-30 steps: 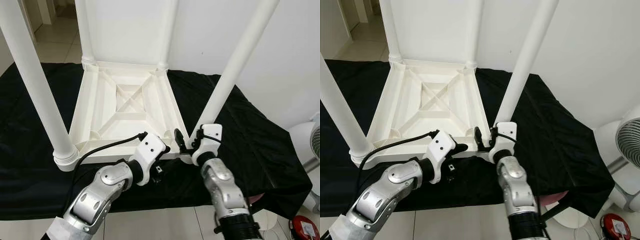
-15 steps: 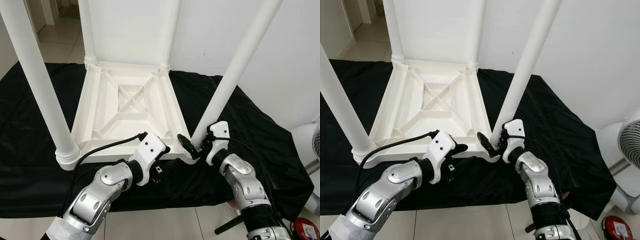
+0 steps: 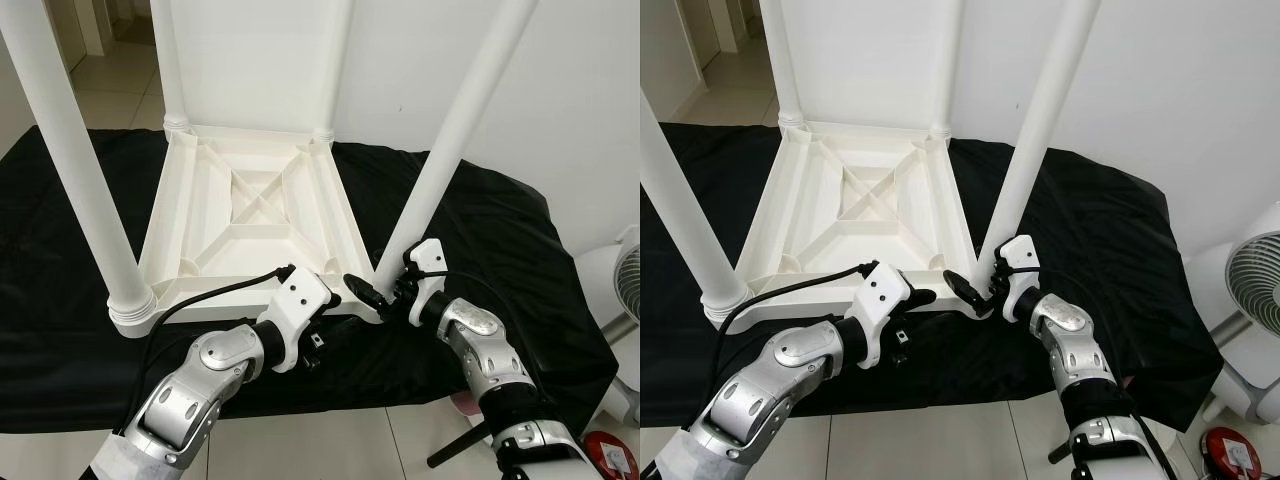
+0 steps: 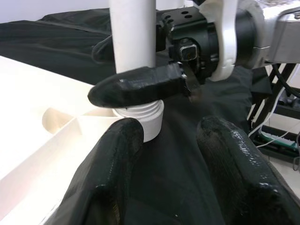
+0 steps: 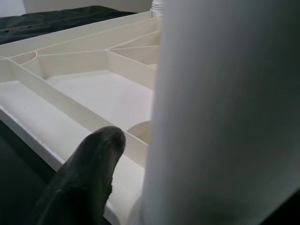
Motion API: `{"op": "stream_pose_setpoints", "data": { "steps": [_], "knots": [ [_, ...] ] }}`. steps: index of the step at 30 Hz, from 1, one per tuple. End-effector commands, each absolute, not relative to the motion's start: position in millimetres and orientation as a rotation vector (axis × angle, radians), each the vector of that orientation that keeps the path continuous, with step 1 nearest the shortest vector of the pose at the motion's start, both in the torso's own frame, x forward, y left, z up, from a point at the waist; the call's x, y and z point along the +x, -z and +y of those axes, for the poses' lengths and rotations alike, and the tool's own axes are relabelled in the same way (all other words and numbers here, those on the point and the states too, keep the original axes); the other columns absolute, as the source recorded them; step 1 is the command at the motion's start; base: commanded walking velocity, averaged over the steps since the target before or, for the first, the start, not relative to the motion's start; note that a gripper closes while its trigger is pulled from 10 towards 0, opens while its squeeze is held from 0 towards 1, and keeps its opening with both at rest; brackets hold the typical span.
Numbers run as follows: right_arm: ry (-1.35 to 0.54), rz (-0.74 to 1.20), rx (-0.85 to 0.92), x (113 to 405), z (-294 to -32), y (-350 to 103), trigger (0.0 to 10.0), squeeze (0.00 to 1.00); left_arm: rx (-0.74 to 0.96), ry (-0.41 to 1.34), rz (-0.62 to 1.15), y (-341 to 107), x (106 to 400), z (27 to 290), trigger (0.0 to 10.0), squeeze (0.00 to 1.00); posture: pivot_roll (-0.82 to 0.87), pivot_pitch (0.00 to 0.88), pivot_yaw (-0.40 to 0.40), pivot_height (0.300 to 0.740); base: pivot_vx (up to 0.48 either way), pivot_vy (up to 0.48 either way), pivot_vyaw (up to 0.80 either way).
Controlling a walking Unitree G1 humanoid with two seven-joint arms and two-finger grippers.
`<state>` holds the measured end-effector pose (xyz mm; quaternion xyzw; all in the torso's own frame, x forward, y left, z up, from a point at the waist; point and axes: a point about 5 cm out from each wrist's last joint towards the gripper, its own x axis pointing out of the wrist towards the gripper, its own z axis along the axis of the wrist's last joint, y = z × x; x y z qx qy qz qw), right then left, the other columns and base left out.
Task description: Building children table
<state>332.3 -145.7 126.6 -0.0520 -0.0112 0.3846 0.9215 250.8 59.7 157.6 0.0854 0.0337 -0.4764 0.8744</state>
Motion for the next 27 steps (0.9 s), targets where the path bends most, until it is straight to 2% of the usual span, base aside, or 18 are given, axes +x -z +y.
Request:
{"op": "stream_pose_setpoints", "data": {
  "steps": [1, 2, 16, 17, 18, 22, 27],
  "knots": [
    [-0.844, 0.003, -0.121, 331.9, -139.5, -121.9, 0.3, 0.00, 0.182, 1.033, 0.069, -158.1, 247.0, 56.9, 10.0, 0.00, 0.03, 0.000, -0.126, 0.740, 0.000, 0.000, 0.00],
    [-0.849, 0.005, -0.119, 331.8, -140.0, -120.5, 0.0, 0.00, 0.181, 1.034, 0.070, -157.8, 246.8, 57.0, 10.0, 0.00, 0.03, 0.000, -0.126, 0.740, 0.000, 0.000, 0.00],
    [-0.817, -0.004, -0.074, 322.9, -142.1, -115.5, 0.0, 0.00, 0.181, 1.046, 0.073, -157.1, 247.0, 55.3, 10.0, 0.00, 0.01, 0.000, -0.122, 0.740, 0.000, 0.000, 0.00],
    [-0.797, -0.006, -0.072, 321.3, -141.2, -114.8, 0.5, 0.00, 0.181, 1.046, 0.073, -156.9, 247.1, 55.4, 10.0, 0.00, 0.01, 0.000, -0.122, 0.740, 0.000, 0.000, 0.00],
    [-0.756, 0.001, -0.079, 320.7, -140.5, -112.8, 10.0, 0.00, 0.182, 1.047, 0.073, -156.7, 247.0, 55.5, 10.0, 0.00, 0.01, 0.000, -0.123, 0.740, 0.000, 0.000, 0.00],
    [-0.611, 0.013, -0.058, 314.8, -134.6, -105.2, 10.0, 0.00, 0.179, 1.049, 0.072, -156.6, 245.4, 54.0, 10.0, 0.00, 0.01, 0.000, -0.127, 0.740, 0.000, 0.000, 0.00],
    [-0.538, 0.007, -0.016, 308.0, -127.3, -103.9, 10.0, 0.00, 0.177, 1.051, 0.075, -155.7, 244.2, 53.7, 10.0, 0.00, 0.00, 0.000, -0.129, 0.740, 0.000, 0.000, 0.00]
  ]
}}
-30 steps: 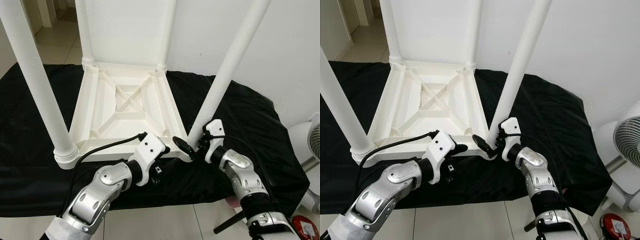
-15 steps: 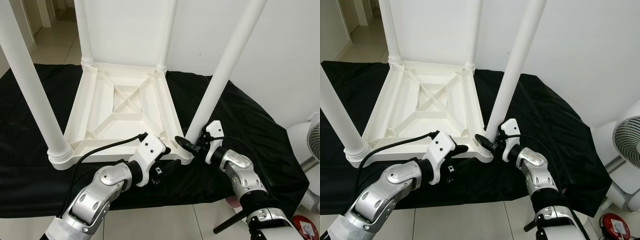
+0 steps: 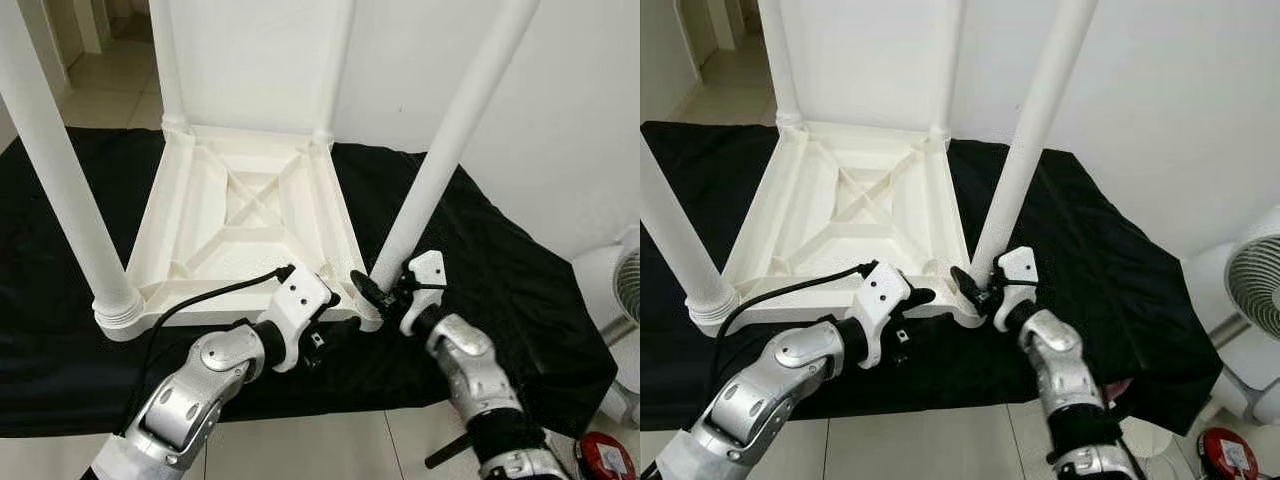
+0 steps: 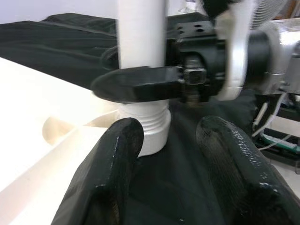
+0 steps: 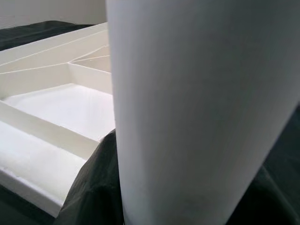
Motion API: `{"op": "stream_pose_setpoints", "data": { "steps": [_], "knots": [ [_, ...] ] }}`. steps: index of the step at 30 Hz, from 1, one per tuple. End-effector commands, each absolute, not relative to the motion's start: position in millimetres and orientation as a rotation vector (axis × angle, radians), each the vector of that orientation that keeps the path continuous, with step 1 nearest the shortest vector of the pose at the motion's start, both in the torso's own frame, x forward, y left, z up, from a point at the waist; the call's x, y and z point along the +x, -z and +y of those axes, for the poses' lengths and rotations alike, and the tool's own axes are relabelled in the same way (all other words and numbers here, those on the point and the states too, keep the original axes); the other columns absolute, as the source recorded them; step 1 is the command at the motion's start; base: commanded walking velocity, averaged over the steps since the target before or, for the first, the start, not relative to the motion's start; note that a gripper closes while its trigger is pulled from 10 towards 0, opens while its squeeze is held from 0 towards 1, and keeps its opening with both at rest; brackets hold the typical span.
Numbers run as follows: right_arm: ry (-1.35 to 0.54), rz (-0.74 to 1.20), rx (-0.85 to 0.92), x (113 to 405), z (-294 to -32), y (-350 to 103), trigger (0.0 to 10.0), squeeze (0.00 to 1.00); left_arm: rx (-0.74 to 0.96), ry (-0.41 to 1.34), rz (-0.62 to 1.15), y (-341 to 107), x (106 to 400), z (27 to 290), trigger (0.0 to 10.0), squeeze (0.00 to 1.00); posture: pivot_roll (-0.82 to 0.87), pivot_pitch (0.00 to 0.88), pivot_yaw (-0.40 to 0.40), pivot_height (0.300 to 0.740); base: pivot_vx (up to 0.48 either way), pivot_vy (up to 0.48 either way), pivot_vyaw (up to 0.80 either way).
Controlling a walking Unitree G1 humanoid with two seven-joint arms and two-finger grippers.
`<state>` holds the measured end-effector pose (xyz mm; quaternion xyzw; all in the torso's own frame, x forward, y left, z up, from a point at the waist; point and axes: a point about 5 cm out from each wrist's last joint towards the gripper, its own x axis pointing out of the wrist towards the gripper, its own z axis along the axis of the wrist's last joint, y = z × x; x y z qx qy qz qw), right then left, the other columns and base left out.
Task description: Building children table
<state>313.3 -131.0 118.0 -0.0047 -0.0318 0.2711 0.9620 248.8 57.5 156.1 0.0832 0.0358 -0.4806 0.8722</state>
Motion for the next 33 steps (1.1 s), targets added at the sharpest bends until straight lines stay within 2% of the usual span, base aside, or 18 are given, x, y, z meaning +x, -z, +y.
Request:
{"op": "stream_pose_setpoints", "data": {
  "steps": [1, 4, 13, 23, 24, 28, 33],
  "knots": [
    [-0.498, 0.006, -0.006, 305.5, -125.1, -103.1, 10.0, 0.00, 0.175, 1.050, 0.077, -155.3, 244.0, 53.9, 10.0, 0.00, 0.00, 0.000, -0.129, 0.740, 0.000, 0.000, 0.00],
    [-0.445, 0.013, 0.020, 303.1, -123.5, -101.8, 10.0, 0.00, 0.174, 1.050, 0.079, -154.7, 243.4, 54.1, 10.0, 0.00, 0.00, 0.000, -0.129, 0.740, 0.000, 0.000, 0.00],
    [-0.126, 0.057, 0.073, 289.6, -109.3, -97.4, 10.0, 0.00, 0.174, 1.054, 0.086, -153.3, 242.9, 54.3, 10.0, 0.00, 0.00, 0.000, -0.135, 0.740, 0.000, 0.000, 0.00],
    [-0.107, 0.047, 0.091, 288.4, -108.9, -103.3, 10.0, 0.00, 0.176, 1.048, 0.085, -153.6, 243.5, 55.4, 10.0, 0.00, 0.01, 0.000, -0.137, 0.740, 0.000, 0.000, 0.00],
    [-0.114, 0.040, 0.093, 288.6, -109.7, -104.8, 10.0, 1.00, 0.178, 1.048, 0.084, -153.8, 243.5, 55.5, 10.0, 0.00, 0.01, 0.000, -0.137, 0.740, 0.000, 0.000, 0.00],
    [-0.123, 0.034, 0.084, 288.7, -110.3, -107.2, 10.0, 1.00, 0.178, 1.046, 0.083, -154.2, 244.3, 55.9, 10.0, 0.00, 0.01, 0.000, -0.137, 0.740, 0.000, 0.000, 0.00],
    [-0.232, -0.016, 0.088, 287.6, -113.8, -115.5, 10.0, 1.00, 0.183, 1.047, 0.080, -155.0, 245.0, 56.7, 10.0, 0.00, 0.02, 0.000, -0.135, 0.740, 0.000, 0.000, 0.00]
  ]
}}
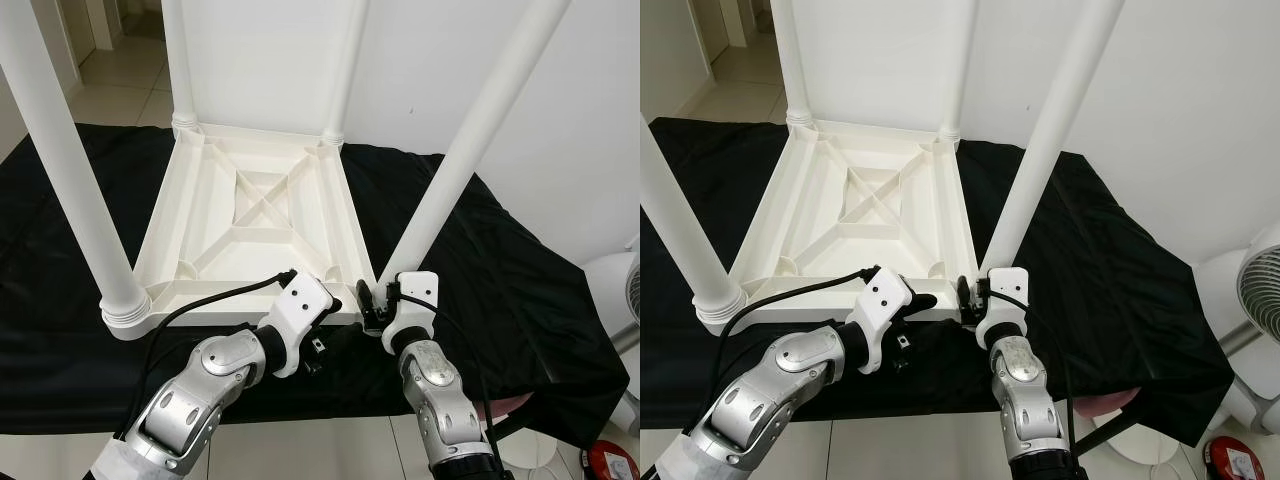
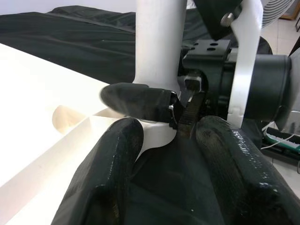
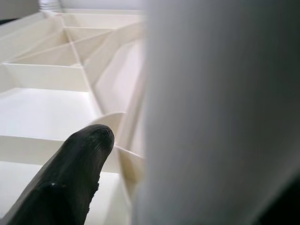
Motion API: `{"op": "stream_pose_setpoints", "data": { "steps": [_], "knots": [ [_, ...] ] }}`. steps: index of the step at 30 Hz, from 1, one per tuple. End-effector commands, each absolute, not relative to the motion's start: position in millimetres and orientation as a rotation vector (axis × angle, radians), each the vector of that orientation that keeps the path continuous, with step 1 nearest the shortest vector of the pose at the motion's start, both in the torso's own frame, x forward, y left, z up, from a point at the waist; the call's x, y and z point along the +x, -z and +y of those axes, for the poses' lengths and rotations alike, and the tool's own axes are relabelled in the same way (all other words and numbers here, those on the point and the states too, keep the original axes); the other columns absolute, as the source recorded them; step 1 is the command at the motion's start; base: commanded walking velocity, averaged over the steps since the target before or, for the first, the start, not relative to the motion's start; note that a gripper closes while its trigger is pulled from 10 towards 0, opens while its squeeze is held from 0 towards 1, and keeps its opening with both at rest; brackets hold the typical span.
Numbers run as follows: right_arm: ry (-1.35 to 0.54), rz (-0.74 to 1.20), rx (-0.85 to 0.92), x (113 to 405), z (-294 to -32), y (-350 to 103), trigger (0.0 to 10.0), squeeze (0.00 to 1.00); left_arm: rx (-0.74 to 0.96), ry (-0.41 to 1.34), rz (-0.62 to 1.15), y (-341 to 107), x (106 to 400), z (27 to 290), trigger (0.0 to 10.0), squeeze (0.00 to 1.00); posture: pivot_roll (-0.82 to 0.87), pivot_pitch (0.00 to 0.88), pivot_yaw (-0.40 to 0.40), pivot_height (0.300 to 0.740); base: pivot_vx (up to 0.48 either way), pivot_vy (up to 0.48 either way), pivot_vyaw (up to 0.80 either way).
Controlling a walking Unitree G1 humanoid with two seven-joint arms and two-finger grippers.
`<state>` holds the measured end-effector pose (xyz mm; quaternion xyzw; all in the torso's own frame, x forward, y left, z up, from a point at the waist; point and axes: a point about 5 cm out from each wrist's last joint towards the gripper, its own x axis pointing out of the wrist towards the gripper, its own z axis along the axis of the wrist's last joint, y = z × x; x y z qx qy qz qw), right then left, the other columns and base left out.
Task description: Building children table
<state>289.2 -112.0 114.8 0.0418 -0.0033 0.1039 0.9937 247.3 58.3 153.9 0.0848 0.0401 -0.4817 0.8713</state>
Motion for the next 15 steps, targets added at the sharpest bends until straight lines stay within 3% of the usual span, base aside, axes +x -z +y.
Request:
{"op": "stream_pose_setpoints", "data": {
  "steps": [1, 6, 10, 11, 15],
  "knots": [
    [-0.232, -0.016, 0.088, 287.6, -113.8, -115.5, 10.0, 1.00, 0.183, 1.047, 0.080, -155.0, 245.0, 56.7, 10.0, 0.00, 0.02, 0.000, -0.135, 0.740, 0.000, 0.000, 0.00],
    [-0.301, -0.038, 0.072, 290.2, -125.6, -119.6, 10.0, 1.00, 0.185, 1.044, 0.079, -155.5, 246.6, 57.2, 10.0, 0.00, 0.02, 0.000, -0.132, 0.740, 0.000, 0.000, 0.00],
    [-0.471, -0.028, 0.053, 296.0, -144.7, -125.8, 10.0, 1.00, 0.187, 1.047, 0.077, -156.1, 246.3, 57.1, 10.0, 0.00, 0.01, 0.000, -0.127, 0.740, 0.000, 0.000, 0.00],
    [-0.523, -0.024, 0.035, 298.4, -151.6, -127.4, 10.0, 0.00, 0.189, 1.047, 0.077, -156.0, 246.8, 57.6, 10.0, 0.00, 0.02, 0.000, -0.125, 0.740, 0.000, 0.000, 0.00],
    [-0.588, -0.028, -0.028, 302.6, -160.6, -128.2, 10.0, 0.00, 0.194, 1.042, 0.077, -156.4, 248.3, 59.0, 10.0, 0.00, 0.02, 0.000, -0.126, 0.740, 0.000, 0.000, 0.00]
  ]
}}
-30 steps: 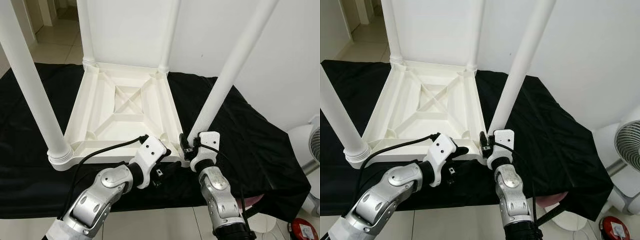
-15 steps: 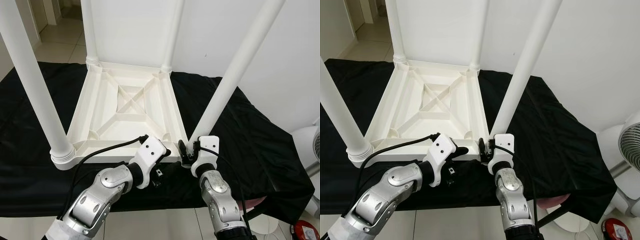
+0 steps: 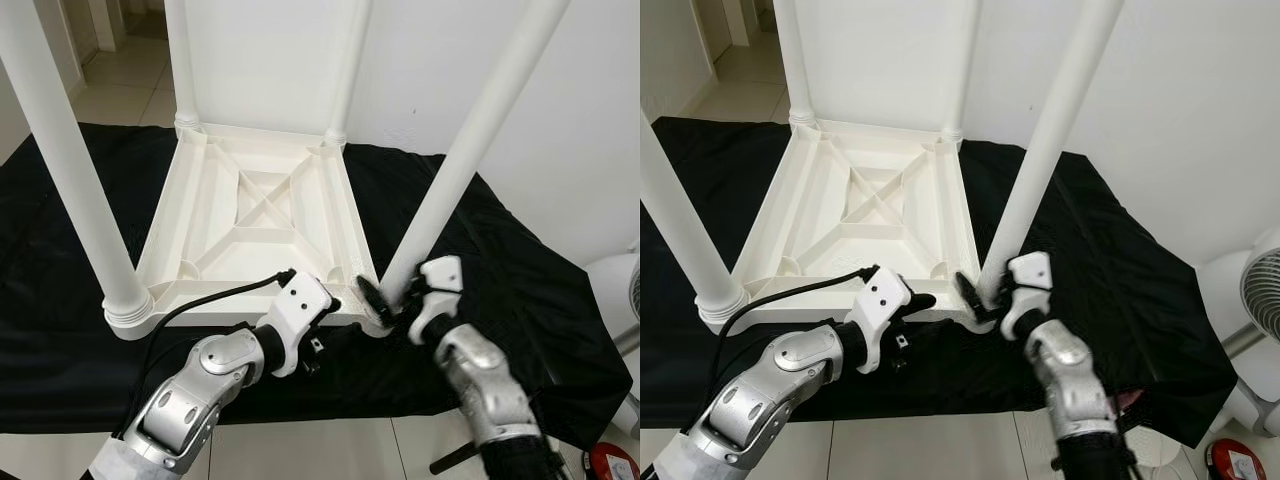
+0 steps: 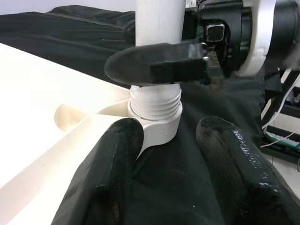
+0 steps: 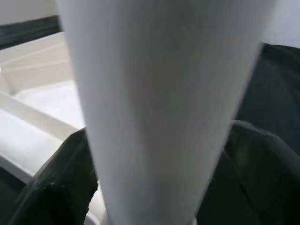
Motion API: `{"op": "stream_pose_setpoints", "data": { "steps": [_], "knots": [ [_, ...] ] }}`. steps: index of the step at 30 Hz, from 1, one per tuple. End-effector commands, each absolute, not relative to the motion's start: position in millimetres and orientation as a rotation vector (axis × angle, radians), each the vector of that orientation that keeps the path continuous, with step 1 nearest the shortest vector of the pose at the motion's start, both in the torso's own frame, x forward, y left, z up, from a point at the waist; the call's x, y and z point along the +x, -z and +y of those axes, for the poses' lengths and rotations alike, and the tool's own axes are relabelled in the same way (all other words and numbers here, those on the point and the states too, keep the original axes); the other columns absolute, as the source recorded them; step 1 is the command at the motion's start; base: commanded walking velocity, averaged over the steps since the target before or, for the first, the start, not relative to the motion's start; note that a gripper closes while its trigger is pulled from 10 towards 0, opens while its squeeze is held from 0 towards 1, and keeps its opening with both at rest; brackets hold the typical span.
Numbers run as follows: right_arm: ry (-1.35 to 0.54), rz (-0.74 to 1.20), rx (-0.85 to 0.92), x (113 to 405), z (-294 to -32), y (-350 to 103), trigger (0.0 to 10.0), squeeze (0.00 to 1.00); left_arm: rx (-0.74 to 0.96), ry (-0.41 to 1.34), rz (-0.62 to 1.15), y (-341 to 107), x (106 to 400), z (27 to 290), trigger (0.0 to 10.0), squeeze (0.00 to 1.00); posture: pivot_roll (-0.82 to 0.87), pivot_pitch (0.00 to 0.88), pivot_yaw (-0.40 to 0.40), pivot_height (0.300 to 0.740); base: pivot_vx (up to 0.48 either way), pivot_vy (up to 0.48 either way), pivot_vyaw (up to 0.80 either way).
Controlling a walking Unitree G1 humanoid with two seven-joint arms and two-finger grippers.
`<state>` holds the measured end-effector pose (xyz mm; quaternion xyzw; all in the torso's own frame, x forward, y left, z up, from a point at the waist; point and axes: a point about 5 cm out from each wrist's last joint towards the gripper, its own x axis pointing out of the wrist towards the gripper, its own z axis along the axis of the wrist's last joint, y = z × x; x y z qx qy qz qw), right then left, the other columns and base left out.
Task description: Building children table
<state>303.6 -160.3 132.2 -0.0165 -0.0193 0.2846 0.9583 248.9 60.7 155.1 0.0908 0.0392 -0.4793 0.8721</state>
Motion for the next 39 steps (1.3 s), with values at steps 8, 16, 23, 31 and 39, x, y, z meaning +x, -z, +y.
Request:
{"op": "stream_pose_setpoints", "data": {
  "steps": [8, 16, 23, 31, 39],
  "knots": [
    [-0.724, 0.003, -0.107, 308.4, -160.0, -125.1, 10.0, 0.00, 0.196, 1.041, 0.077, -157.1, 248.6, 59.4, 10.0, 0.00, 0.02, 0.000, -0.114, 0.740, 0.000, 0.000, 0.00],
    [-0.812, 0.031, -0.146, 318.9, -151.1, -119.6, 10.0, 0.00, 0.200, 1.040, 0.074, -158.2, 250.4, 58.6, 10.0, 0.00, 0.02, 0.000, -0.112, 0.740, 0.000, 0.000, 0.00],
    [-0.837, 0.034, -0.152, 323.0, -151.4, -118.7, 0.0, 0.00, 0.200, 1.036, 0.072, -159.1, 250.3, 58.7, 10.0, 0.00, 0.02, 0.000, -0.117, 0.740, 0.000, 0.000, 0.00],
    [-0.845, 0.040, -0.141, 323.7, -156.7, -114.8, 0.0, 0.00, 0.198, 1.033, 0.072, -158.9, 249.4, 58.4, 10.0, 0.00, 0.02, 0.000, -0.119, 0.740, 0.000, 0.000, 0.00],
    [-0.814, 0.034, -0.096, 319.3, -155.1, -111.4, 10.0, 0.00, 0.193, 1.036, 0.074, -158.5, 247.8, 57.7, 10.0, 0.00, 0.02, 0.000, -0.123, 0.740, 0.000, 0.000, 0.00]
  ]
}}
